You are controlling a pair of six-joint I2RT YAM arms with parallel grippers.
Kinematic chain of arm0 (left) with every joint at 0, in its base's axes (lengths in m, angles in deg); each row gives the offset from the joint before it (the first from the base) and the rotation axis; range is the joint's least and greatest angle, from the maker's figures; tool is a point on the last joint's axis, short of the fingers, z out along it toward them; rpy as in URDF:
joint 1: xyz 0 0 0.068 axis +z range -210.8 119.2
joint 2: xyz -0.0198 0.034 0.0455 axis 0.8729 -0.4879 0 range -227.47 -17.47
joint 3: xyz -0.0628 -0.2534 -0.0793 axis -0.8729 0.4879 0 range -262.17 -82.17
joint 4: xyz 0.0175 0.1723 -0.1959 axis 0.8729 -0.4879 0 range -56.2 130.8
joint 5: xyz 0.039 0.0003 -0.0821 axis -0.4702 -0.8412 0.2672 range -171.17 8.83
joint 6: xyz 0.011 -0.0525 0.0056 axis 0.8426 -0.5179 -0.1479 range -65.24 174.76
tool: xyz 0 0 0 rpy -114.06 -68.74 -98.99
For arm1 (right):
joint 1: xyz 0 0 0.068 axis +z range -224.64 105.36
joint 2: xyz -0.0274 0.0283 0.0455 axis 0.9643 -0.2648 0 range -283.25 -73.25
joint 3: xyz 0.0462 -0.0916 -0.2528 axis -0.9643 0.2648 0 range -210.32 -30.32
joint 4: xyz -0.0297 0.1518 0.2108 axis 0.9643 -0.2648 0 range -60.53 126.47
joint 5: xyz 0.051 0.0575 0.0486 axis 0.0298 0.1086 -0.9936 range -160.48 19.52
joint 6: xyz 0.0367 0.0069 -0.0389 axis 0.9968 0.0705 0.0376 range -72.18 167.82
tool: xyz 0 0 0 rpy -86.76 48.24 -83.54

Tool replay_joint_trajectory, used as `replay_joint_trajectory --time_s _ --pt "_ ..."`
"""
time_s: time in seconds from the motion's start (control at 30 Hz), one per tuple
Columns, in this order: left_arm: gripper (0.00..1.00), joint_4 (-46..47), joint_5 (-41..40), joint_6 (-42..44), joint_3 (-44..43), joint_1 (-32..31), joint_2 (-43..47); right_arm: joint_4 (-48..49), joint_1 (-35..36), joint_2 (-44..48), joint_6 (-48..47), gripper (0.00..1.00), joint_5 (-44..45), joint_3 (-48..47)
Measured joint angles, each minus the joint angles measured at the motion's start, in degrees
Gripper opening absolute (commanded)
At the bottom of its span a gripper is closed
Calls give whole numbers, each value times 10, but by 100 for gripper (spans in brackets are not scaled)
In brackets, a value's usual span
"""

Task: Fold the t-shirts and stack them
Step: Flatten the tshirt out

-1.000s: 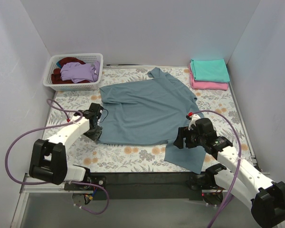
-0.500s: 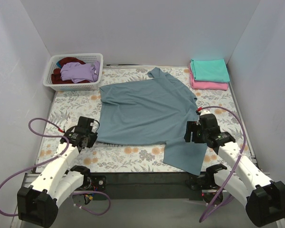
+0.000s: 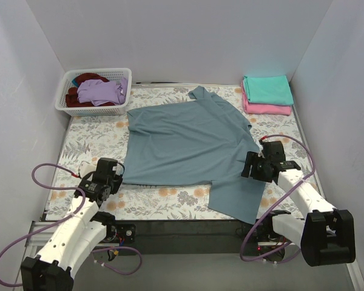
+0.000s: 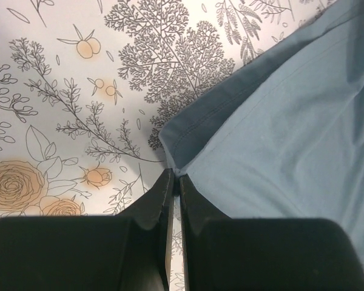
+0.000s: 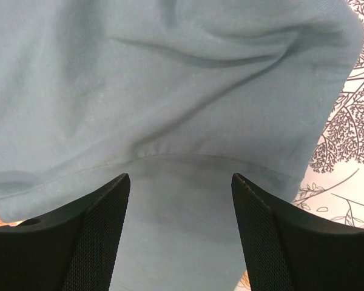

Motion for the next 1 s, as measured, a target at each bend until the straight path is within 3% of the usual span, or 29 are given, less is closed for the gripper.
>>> replay_joint_trajectory --time_s 0.43,0.77,1.0 --pt "0 -52 -4 -13 9 0 10 35 -17 -30 19 67 -101 -34" --pt "0 -71 -18 -13 9 0 10 87 200 -85 5 56 -144 -98" --pt "0 -72 -26 -13 9 0 1 91 273 -181 3 52 -164 -112"
